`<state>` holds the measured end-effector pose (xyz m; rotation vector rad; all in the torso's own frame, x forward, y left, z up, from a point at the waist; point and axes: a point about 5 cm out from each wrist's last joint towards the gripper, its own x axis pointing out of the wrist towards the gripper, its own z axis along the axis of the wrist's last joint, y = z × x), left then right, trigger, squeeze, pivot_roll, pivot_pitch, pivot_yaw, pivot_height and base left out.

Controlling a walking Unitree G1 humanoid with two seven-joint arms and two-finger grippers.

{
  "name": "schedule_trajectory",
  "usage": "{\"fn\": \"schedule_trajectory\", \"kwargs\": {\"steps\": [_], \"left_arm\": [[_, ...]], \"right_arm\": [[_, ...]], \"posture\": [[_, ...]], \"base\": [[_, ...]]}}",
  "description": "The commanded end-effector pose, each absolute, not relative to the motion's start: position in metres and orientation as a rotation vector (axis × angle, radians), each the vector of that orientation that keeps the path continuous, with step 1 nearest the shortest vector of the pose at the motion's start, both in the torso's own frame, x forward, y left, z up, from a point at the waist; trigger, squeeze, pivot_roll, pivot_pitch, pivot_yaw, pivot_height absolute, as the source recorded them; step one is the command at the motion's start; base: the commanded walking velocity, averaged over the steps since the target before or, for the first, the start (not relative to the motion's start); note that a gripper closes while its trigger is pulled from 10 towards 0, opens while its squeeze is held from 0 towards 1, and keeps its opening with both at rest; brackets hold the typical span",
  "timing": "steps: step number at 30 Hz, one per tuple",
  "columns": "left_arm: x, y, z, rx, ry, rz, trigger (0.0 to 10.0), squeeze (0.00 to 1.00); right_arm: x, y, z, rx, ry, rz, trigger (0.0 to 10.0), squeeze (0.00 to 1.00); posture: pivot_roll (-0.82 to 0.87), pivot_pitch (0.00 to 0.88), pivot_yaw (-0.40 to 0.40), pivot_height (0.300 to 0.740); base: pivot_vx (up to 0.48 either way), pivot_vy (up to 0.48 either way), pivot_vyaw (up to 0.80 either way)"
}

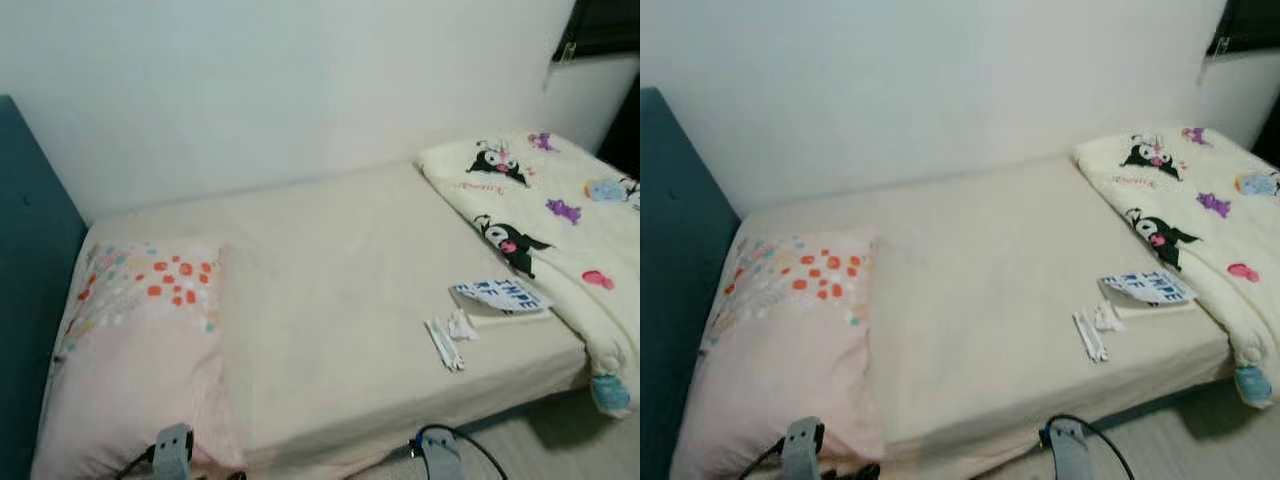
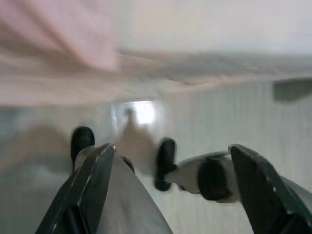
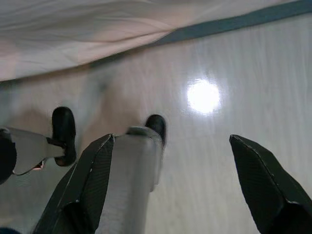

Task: Clean up the room

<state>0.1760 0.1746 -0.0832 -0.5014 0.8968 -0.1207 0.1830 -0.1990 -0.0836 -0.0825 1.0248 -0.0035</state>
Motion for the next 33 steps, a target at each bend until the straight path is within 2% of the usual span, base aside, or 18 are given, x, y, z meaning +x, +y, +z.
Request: {"fn": "schedule_trajectory", "kwargs": {"steps": [1,11,16,24,33], "left_arm": [[0.179,0.18,-0.081,-0.494,0.887,-0.116,10.0,0.0],[0.186,0.176,-0.078,-0.504,0.869,-0.134,10.0,0.0],[0.186,0.175,-0.078,-0.506,0.873,-0.14,10.0,0.0],[0.185,0.176,-0.079,-0.509,0.874,-0.138,10.0,0.0],[0.186,0.174,-0.078,-0.515,0.871,-0.145,10.0,0.0]], "right_arm": [[0.189,-0.193,-0.082,-0.064,1.003,0.007,10.0,0.0],[0.194,-0.191,-0.079,-0.059,0.99,0.004,10.0,0.0],[0.196,-0.193,-0.078,-0.067,0.985,-0.006,10.0,0.0],[0.197,-0.191,-0.078,-0.084,0.983,0.004,10.0,0.0],[0.203,-0.194,-0.074,-0.102,0.969,-0.041,10.0,0.0]], "posture": [[-0.08,0.039,0.034,0.74],[-0.09,0.043,0.041,0.74],[-0.09,0.045,0.042,0.74],[-0.08,0.046,0.039,0.74],[-0.09,0.045,0.038,0.74]], "base": [[0.0,-0.424,0.0],[0.0,-0.422,0.74],[0.0,-0.421,0.09],[0.0,-0.42,0.79],[0.0,-0.419,0.0]]}}
